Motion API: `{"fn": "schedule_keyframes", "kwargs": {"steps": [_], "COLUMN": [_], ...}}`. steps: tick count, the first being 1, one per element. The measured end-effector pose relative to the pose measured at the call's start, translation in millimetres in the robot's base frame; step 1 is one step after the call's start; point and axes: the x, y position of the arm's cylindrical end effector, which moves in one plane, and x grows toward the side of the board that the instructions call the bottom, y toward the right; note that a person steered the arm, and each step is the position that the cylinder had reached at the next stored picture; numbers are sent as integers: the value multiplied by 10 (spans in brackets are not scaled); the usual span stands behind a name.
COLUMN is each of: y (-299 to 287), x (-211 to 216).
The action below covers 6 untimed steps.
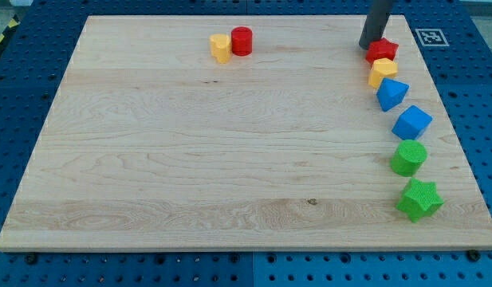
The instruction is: Point your arm at the yellow heart
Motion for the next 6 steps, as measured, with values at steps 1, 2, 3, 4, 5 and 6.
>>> {"fn": "schedule_keyframes", "kwargs": {"steps": [1,2,3,4,5,6], "y": [-139,-593,-1221,-1825,-2510,-2948], "x": [-233,-320,-321,-407,-466,-107]}}
